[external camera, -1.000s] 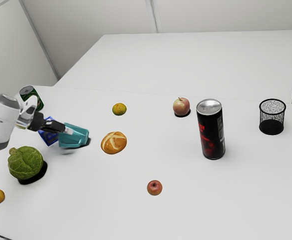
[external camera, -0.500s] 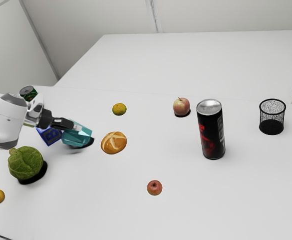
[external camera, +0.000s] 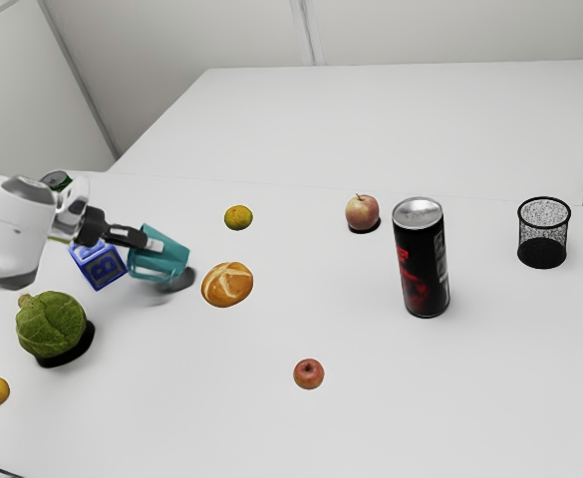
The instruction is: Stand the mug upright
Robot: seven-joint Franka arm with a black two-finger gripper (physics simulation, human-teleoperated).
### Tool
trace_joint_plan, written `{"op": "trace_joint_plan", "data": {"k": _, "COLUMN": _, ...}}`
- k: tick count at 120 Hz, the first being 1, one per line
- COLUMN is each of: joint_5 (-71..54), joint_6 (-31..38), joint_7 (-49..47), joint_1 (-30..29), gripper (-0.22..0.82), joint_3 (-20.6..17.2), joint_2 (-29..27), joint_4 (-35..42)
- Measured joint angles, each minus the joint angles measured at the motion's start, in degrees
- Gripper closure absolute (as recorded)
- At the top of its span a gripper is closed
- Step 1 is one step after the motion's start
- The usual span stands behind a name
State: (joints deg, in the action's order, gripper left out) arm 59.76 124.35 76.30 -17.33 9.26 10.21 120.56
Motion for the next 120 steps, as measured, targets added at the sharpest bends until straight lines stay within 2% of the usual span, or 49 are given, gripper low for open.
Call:
{"op": "trace_joint_plan", "data": {"k": 16, "joint_5": -2.4, "joint_6": 0.5, "joint_7": -0.5, "joint_1": 0.0, "gripper": 0.78, "joint_3": -1.4, "joint_2": -2.2, "joint_4": -0.4}}
{"op": "trace_joint_plan", "data": {"k": 32, "joint_5": -12.6, "joint_6": 1.3, "joint_7": -3.5, "joint_1": 1.4, "gripper": 0.78, "joint_3": -4.5, "joint_2": -6.0, "joint_4": -0.5}}
{"op": "trace_joint_plan", "data": {"k": 64, "joint_5": -38.5, "joint_6": 0.4, "joint_7": -17.9, "joint_1": 10.3, "gripper": 0.79, "joint_3": -8.2, "joint_2": -13.7, "joint_4": 3.6}}
{"op": "trace_joint_plan", "data": {"k": 77, "joint_5": -44.7, "joint_6": 0.0, "joint_7": -23.8, "joint_1": 9.8, "gripper": 0.79, "joint_3": -9.6, "joint_2": -16.6, "joint_4": 7.0}}
{"op": "trace_joint_plan", "data": {"k": 101, "joint_5": -50.8, "joint_6": 1.5, "joint_7": -32.5, "joint_1": 9.1, "gripper": 0.79, "joint_3": -12.4, "joint_2": -19.1, "joint_4": 11.6}}
{"op": "trace_joint_plan", "data": {"k": 120, "joint_5": -54.5, "joint_6": 3.5, "joint_7": -38.1, "joint_1": 10.5, "gripper": 0.79, "joint_3": -13.7, "joint_2": -18.2, "joint_4": 12.2}}
